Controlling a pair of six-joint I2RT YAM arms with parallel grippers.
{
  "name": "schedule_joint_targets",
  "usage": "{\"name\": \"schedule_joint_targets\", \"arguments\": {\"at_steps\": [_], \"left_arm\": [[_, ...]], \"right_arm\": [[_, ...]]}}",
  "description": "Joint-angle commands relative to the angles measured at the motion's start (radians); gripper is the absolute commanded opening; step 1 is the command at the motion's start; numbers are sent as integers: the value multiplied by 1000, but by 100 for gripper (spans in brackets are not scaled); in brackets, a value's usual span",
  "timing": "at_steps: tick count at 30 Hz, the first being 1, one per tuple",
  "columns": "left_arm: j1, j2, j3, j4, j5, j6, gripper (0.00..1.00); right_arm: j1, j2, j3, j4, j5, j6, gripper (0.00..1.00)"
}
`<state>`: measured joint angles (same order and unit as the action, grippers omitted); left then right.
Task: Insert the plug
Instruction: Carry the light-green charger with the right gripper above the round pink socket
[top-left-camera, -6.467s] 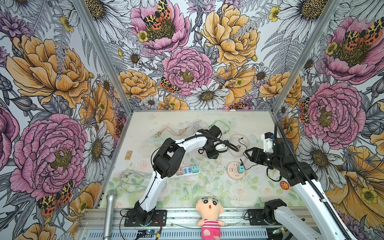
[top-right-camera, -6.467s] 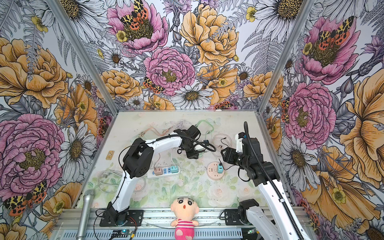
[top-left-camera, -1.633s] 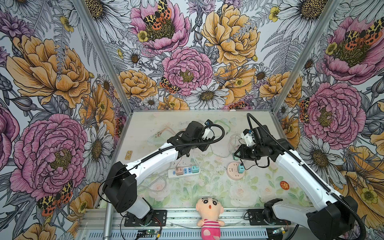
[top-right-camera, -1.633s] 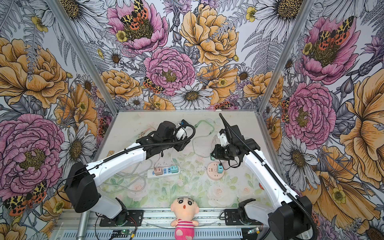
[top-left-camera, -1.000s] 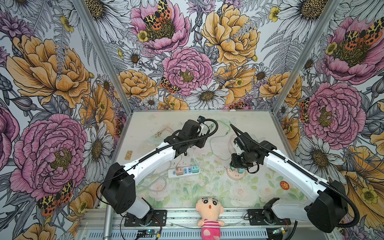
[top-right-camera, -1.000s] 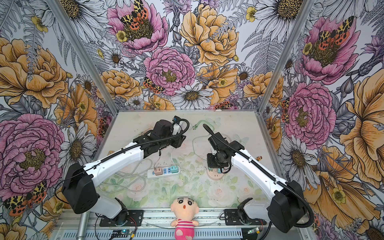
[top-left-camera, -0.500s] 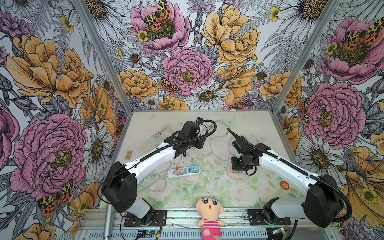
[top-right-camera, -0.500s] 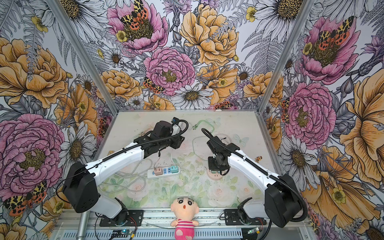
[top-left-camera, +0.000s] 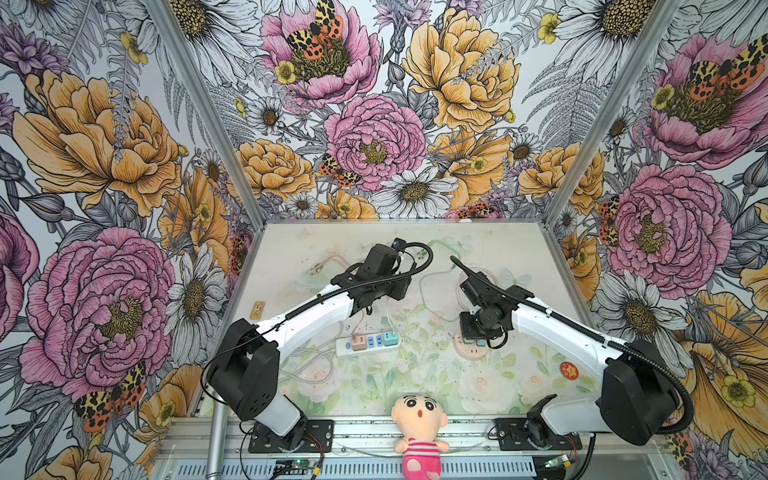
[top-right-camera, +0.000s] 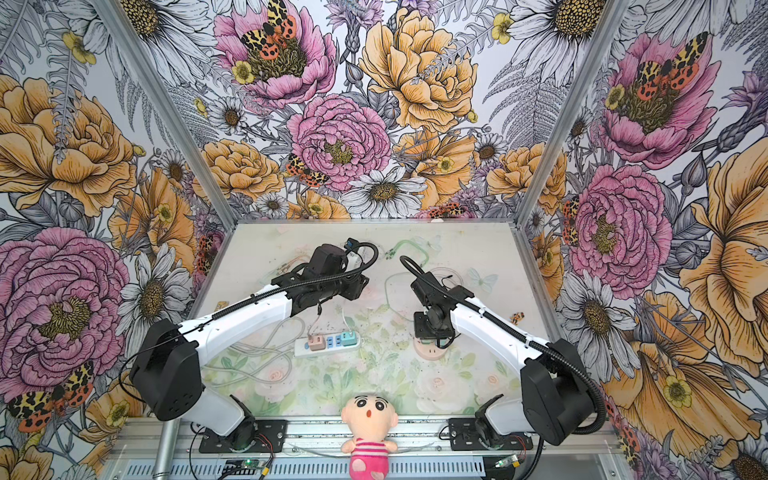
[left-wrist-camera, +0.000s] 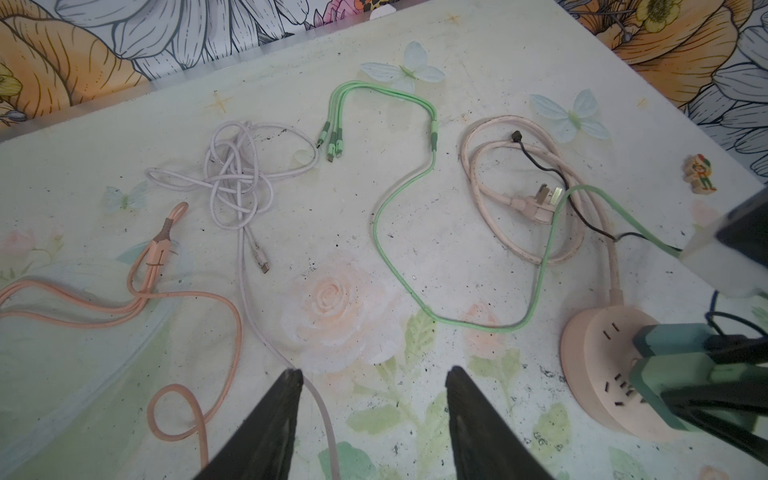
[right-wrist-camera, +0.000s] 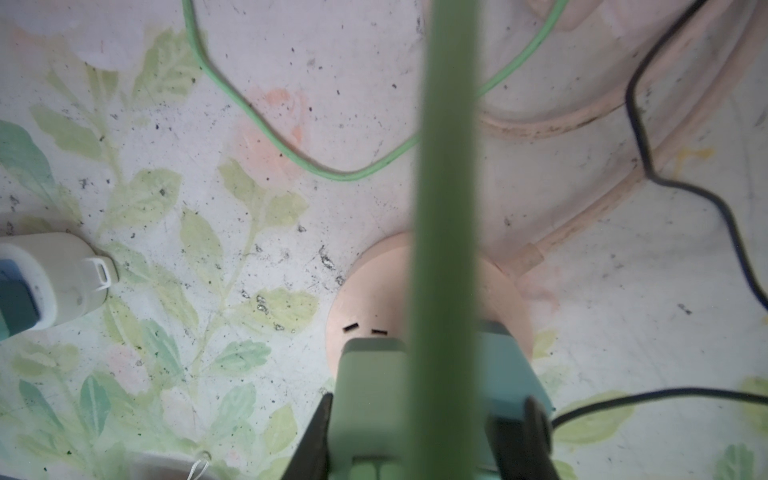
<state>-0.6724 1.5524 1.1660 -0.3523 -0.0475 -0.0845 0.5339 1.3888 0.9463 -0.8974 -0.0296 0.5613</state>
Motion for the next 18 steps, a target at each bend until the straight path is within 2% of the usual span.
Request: {"name": "schedule_joint_targets", "arguments": {"at_steps": [1, 18], "left_arm": [[10, 5, -18, 28, 26, -24, 58], [11, -11, -29, 38, 30, -26, 58]], "right_arm": [[3, 9, -9, 18, 15, 18, 0], [4, 21, -20, 32, 52, 20, 0]]}}
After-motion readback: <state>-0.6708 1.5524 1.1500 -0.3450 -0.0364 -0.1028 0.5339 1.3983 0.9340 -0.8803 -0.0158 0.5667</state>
